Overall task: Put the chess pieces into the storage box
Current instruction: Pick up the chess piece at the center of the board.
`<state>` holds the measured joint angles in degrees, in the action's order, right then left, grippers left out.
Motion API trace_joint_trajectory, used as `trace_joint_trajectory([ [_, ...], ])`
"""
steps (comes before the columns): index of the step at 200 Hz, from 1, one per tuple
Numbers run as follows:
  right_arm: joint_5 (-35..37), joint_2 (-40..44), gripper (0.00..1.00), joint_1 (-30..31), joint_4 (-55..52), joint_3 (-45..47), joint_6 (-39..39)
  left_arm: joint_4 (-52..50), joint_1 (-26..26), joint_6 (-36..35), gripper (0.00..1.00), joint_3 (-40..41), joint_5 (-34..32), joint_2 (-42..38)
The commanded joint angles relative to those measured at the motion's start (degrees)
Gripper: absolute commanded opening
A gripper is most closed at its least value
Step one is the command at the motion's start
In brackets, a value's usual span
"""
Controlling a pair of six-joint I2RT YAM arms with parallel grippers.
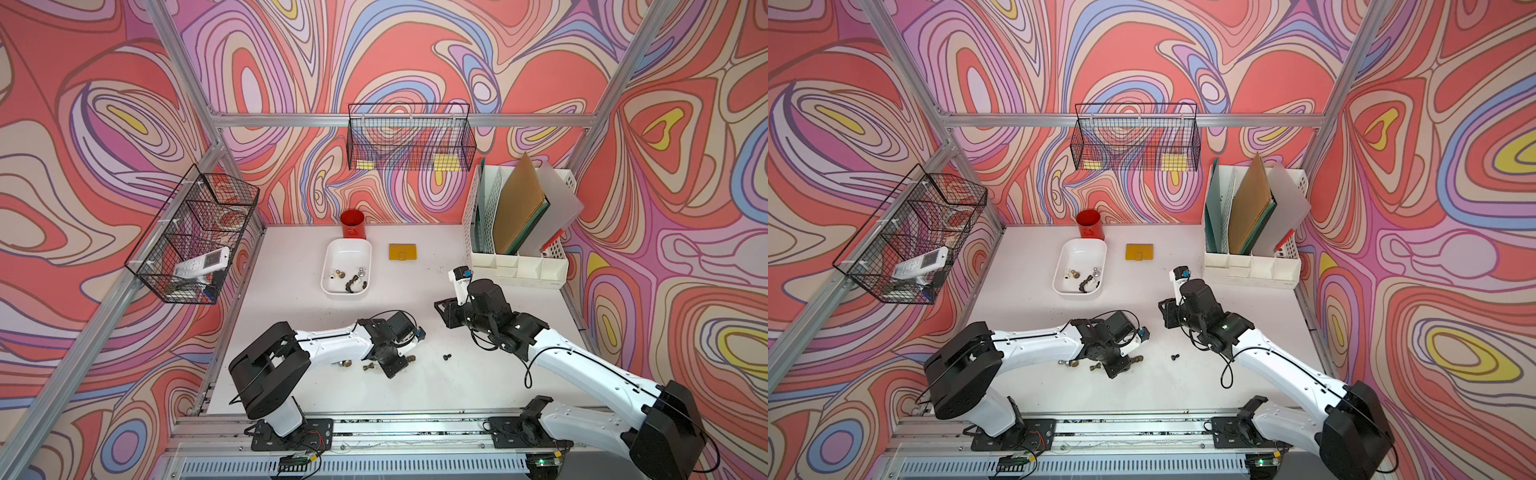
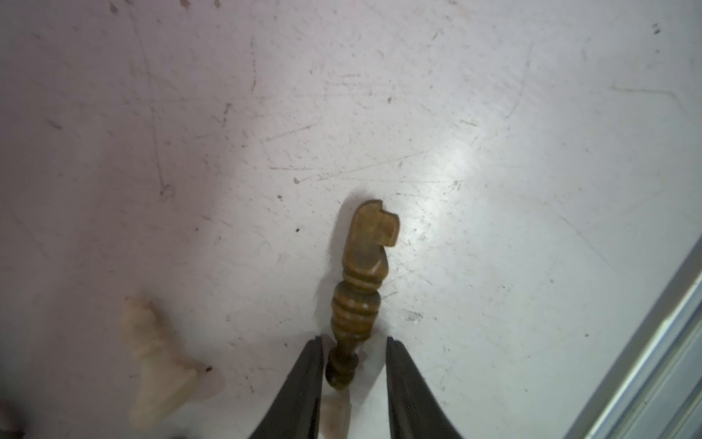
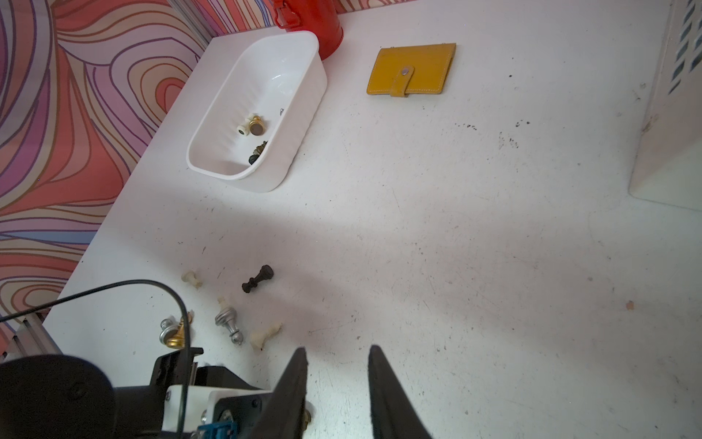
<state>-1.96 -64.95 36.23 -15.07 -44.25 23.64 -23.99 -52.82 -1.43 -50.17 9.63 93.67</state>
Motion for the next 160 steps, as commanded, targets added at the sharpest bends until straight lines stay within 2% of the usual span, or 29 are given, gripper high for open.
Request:
trace_joint_trajectory([
  [1,0.3,-0.1,0.30,0.2,-0.7,0.7,0.2,0.2,-0.3,0.3,0.29,-1.4,-0.7,1.2],
  [49,-0.1,0.4,0.30,0.2,-1.4,1.8,0.7,-0.6,-0.5,-0.2,0.16,-1.7,0.1,0.7],
  [90,-3.8,-0.4,0.32,0.2,-1.8,3.3,1.7,-0.5,-0.6,-1.7,0.10,-0.8,-0.6,-4.9],
  [127,-7.9,-2.6,0.33,0.2,0.4,4.9,9.6,1.6,-0.5,-2.3,0.05,1.4,-1.9,-9.7],
  [160,-13.5,-4.0,0.34,0.2,6.4,7.6,18.2,3.2,-0.5,-1.6,0.03,3.0,-2.0,-10.7],
])
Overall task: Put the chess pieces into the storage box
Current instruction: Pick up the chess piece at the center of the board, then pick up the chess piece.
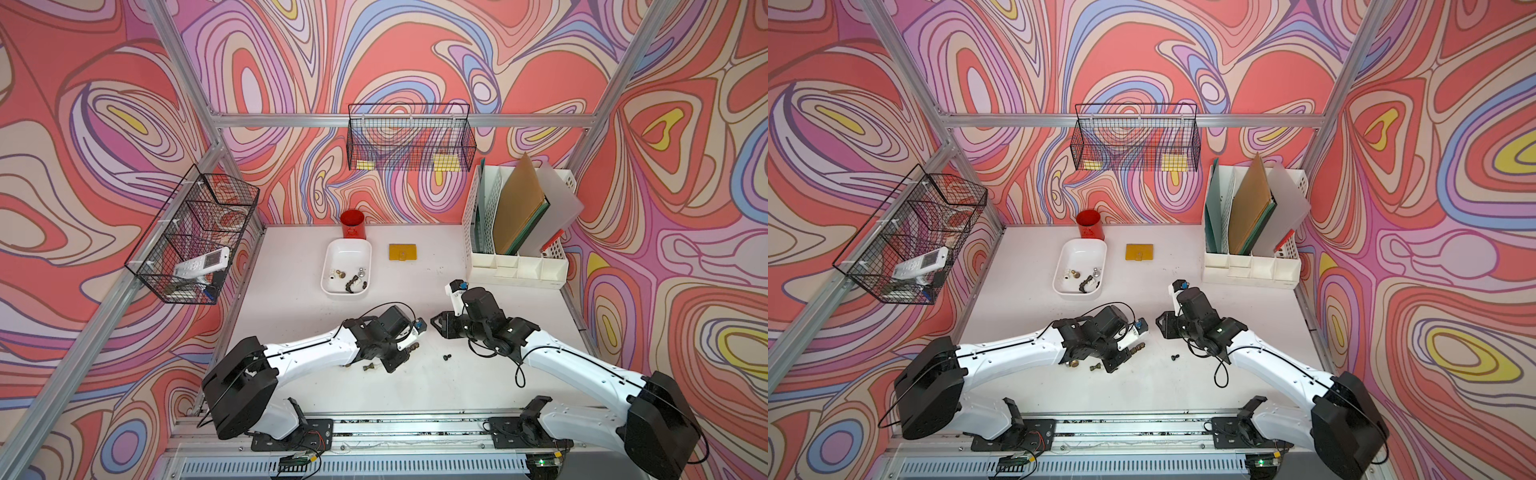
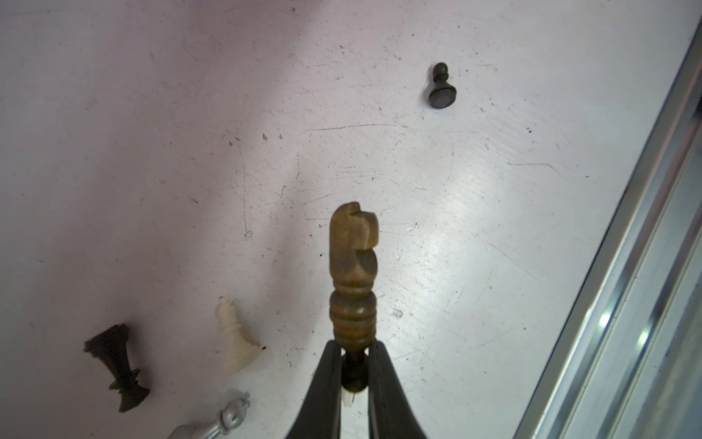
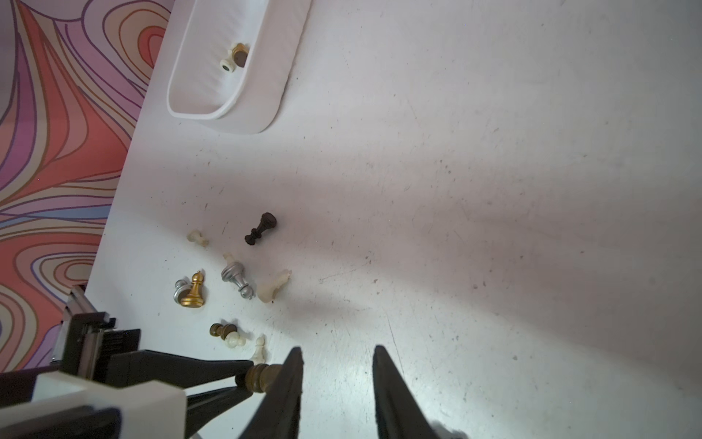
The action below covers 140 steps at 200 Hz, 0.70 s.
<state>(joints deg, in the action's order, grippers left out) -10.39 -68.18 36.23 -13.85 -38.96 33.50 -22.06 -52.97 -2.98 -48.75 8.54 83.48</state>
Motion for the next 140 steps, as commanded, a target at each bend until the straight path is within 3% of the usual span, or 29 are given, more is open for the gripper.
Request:
trace_joint_trajectory([
  [1,-5.1,-0.8,0.34,0.2,5.4,2.4,8.7,1.3,-0.4,0.0,0.03,1.6,-0.9,-0.5],
  [63,-11.1,-5.1,0.36,0.1,18.0,7.8,22.7,4.1,-0.4,1.1,0.03,2.4,-1.0,1.1],
  [103,-16.4,-12.3,0.35,0.2,31.5,11.4,31.2,4.6,-0.4,1.5,0.03,2.1,-0.9,2.0],
  [140,-18.5,-15.4,0.35,0.2,35.5,12.6,33.3,2.8,-0.4,2.5,0.03,0.9,-1.9,4.0],
])
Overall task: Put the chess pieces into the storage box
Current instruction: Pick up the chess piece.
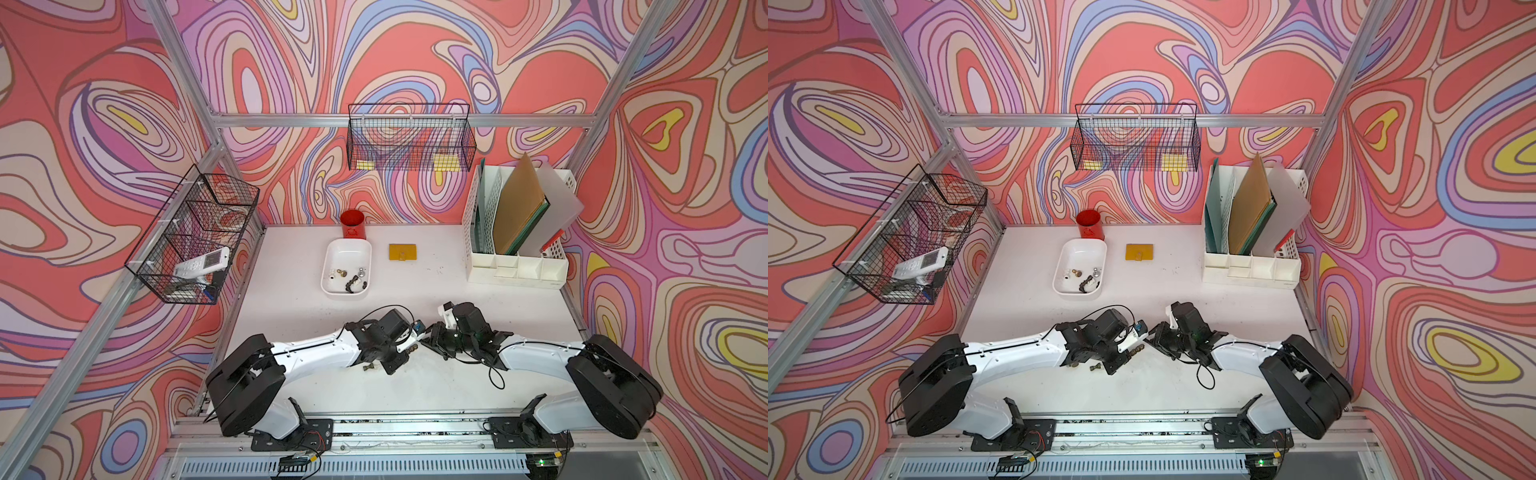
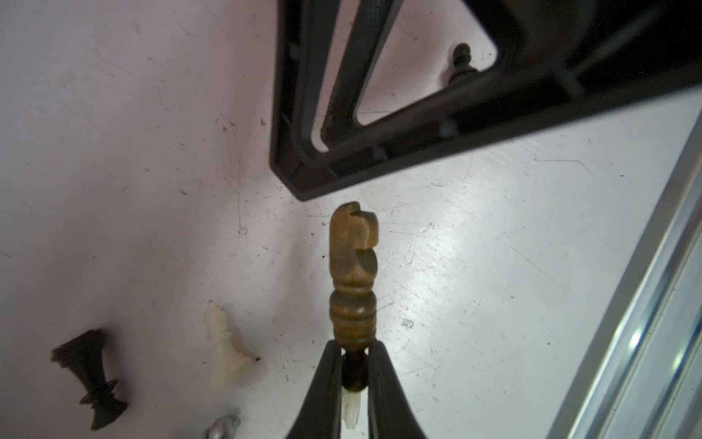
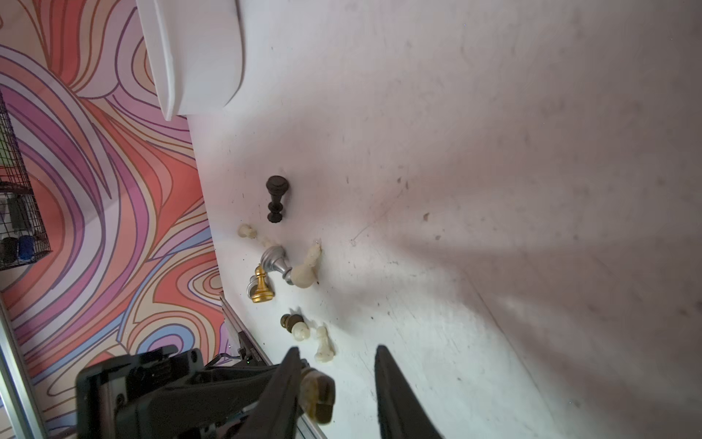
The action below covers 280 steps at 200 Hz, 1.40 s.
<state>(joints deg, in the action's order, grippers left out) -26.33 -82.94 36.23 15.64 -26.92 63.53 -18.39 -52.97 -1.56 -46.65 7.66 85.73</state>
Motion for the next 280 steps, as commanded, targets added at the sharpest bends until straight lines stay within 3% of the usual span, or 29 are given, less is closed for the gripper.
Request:
trace_joint_trajectory([
  [1,-2.6,-0.6,0.35,0.2,5.9,0.5,3.2,-0.9,-0.4,1.2,0.03,-1.2,-1.0,1.8],
  [48,-3.0,-2.0,0.36,0.2,3.0,-0.6,1.2,0.3,-0.4,1.6,0.03,-1.2,-0.5,2.8],
  [135,-6.5,-7.9,0.35,1.0,10.2,-0.4,3.8,-0.1,-0.4,1.5,0.03,-2.0,-0.4,3.8],
  [242,-6.9,-11.1,0.10,1.4,11.7,-0.2,3.4,-1.9,-0.4,0.4,0.02,-3.4,-1.9,3.8],
  [280,-3.8,-10.4,0.08,1.4,4.1,-2.9,-1.1,-8.0,-0.4,0.6,0.02,-5.6,-2.8,2.4],
])
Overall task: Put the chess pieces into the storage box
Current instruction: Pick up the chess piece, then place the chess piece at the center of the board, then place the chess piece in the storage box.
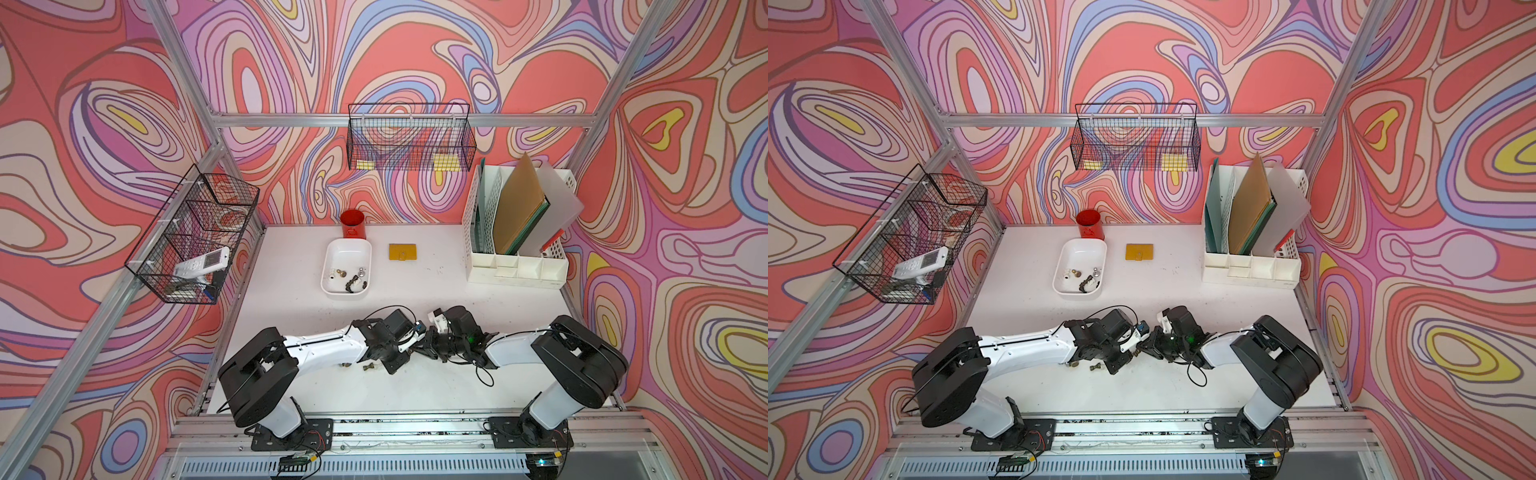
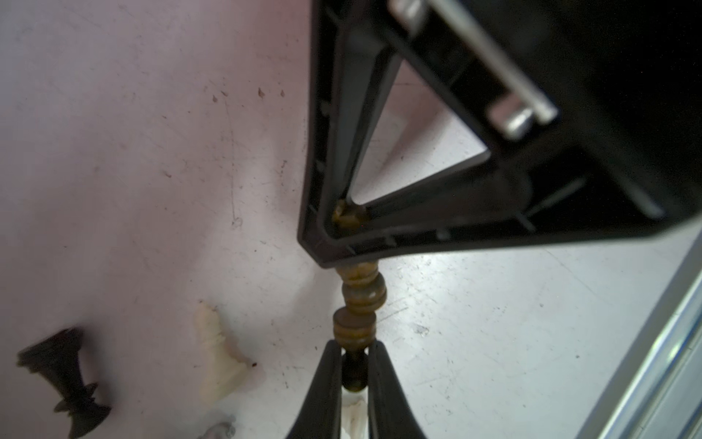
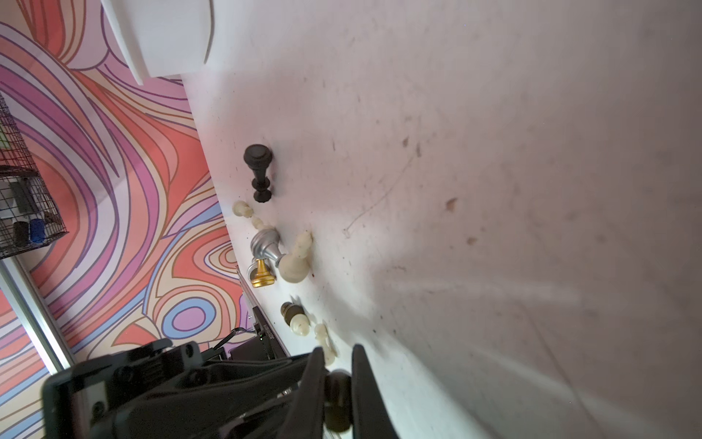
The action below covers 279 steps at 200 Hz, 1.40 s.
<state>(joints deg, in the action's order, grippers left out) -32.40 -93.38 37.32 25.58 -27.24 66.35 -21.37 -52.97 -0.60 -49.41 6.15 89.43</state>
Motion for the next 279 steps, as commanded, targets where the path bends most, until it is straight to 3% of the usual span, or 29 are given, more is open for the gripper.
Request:
trace_joint_trajectory([
  [1,2.4,0.1,0.08,0.3,-6.2,-2.7,-4.3,-5.2,-0.4,-0.3,0.02,-2.8,-1.4,-1.4],
  [82,10.7,2.1,0.14,0.3,-24.6,-10.8,-15.7,-13.6,-0.3,-1.7,0.03,-6.5,-3.1,-12.2],
  [111,12.4,2.7,0.27,0.5,-28.3,-13.0,-17.8,-16.3,0.6,-1.9,0.03,-9.8,-4.8,-13.7],
  [158,13.8,4.8,0.30,0.7,-31.4,-14.8,-19.1,-19.2,4.3,-3.3,0.03,-14.7,-3.7,-14.2],
  [197,15.6,8.5,0.33,0.9,-32.2,-15.1,-19.4,-20.5,10.4,-5.2,0.03,-18.7,-2.3,-13.5],
  [237,18.9,10.9,0.33,0.8,-35.4,-16.4,-21.5,-22.9,18.7,-7.6,0.04,-28.6,-4.2,-4.4],
  [279,19.7,12.5,0.33,0.8,-35.5,-16.0,-22.2,-31.7,28.8,-11.3,0.03,-48.2,-9.8,18.5],
])
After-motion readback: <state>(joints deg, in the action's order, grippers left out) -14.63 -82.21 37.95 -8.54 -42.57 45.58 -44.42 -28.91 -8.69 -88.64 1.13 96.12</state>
